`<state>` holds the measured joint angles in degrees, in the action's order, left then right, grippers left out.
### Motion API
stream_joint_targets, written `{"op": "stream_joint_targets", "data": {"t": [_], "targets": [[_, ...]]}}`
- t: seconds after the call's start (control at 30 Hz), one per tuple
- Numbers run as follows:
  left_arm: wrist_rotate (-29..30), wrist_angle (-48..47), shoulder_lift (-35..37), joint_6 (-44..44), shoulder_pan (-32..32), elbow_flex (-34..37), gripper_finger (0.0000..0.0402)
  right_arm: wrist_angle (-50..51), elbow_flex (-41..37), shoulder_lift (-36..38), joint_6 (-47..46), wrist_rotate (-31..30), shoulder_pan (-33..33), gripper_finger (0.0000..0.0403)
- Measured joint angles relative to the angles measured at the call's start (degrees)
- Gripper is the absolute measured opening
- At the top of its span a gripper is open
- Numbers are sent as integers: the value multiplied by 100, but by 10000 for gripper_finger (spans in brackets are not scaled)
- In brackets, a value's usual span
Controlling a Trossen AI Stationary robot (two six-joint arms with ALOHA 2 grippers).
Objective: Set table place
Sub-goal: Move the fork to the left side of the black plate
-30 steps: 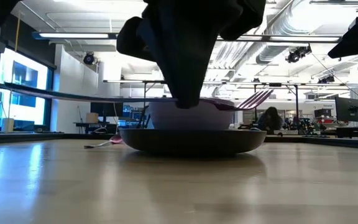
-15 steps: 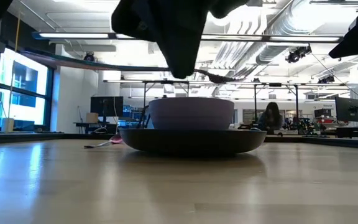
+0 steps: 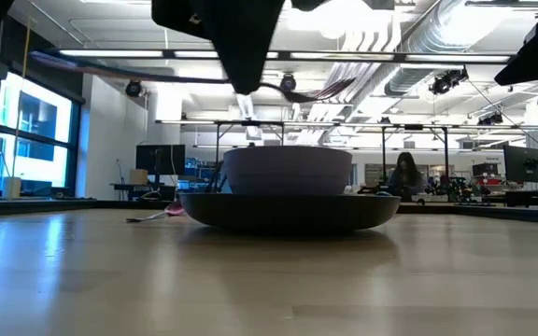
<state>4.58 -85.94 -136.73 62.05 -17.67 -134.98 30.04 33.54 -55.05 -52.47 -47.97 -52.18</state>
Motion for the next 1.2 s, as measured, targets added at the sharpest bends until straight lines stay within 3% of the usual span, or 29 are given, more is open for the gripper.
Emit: {"op": "stream_joint_targets", "data": {"t": [0.63, 0.9, 1.2], "targets": [[478, -250, 315, 248, -196, 0, 0, 9, 0, 0, 107, 0, 2, 204], [1471, 231, 909, 145, -356, 0, 0, -61, 0, 2, 151, -24, 3, 204], [1906, 397, 1216, -271, -339, -2, 0, -175, 0, 0, 149, -28, 6, 204]]}}
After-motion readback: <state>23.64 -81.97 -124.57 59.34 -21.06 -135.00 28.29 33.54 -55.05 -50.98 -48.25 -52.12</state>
